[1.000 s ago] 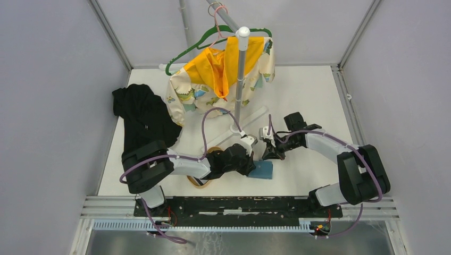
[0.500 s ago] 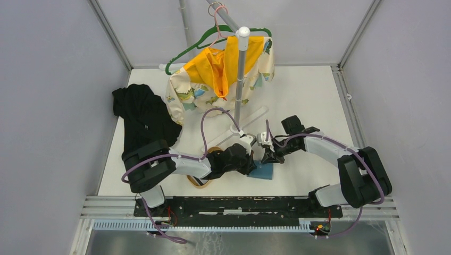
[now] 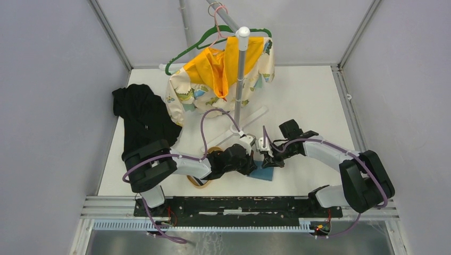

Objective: Put the credit cards into the card holder
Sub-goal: Close the card holder at the center of the board.

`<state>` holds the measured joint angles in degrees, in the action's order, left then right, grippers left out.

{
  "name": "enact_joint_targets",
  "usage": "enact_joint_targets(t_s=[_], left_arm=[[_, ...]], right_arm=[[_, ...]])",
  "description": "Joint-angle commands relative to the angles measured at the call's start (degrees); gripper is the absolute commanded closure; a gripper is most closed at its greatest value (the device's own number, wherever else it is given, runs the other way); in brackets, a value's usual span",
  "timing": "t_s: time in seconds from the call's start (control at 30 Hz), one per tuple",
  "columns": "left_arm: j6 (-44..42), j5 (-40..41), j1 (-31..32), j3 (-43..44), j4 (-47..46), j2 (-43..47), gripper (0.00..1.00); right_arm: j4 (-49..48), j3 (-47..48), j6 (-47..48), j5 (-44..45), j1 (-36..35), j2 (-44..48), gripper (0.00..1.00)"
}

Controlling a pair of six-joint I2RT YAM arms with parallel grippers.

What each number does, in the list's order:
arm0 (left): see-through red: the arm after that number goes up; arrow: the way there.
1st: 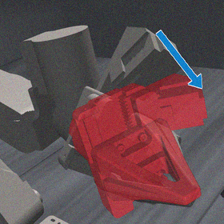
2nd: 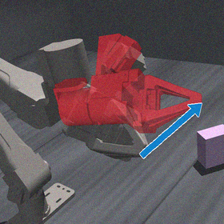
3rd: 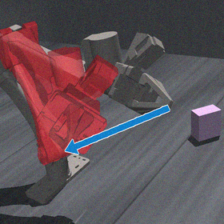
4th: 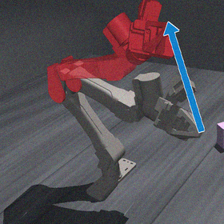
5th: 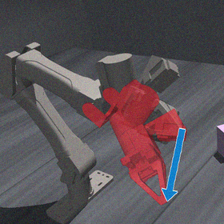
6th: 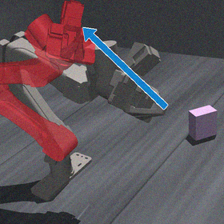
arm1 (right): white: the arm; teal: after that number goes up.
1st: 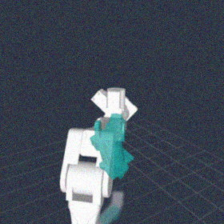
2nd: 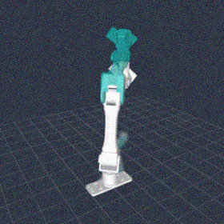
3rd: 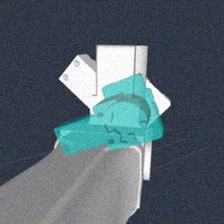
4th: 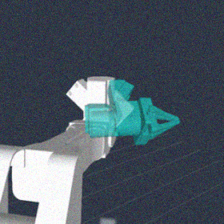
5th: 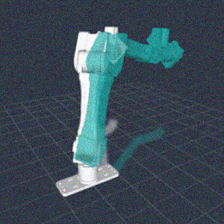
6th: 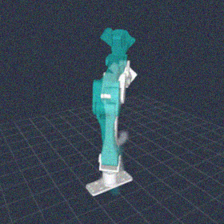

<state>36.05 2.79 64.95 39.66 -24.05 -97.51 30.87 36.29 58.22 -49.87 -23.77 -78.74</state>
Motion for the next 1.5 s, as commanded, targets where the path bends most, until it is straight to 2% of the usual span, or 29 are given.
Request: enact_joint_targets(t_s=[0.0,0.3,0.77,1.47], left_arm=[[2.2,-0.4,-0.1,-1.3,0.6,-1.7,0.98],[2.2,-0.5,-0.1,-1.7,0.2,-1.3,0.98],[2.2,-0.5,-0.1,-2.0,0.1,-1.2,0.98],[2.2,-1.1,-0.1,-1.9,-0.3,-0.9,0.98]], right_arm=[[-2.2,-1.1,-2.7,1.8,-1.0,2.2,1.0],[-5.3,-1.8,-5.0,4.0,-2.8,3.5,1.0],[1.9,-0.2,3.3,4.8,-4.4,2.6,1.0],[-0.6,-0.1,1.2,7.2,-5.3,4.3,1.0]])
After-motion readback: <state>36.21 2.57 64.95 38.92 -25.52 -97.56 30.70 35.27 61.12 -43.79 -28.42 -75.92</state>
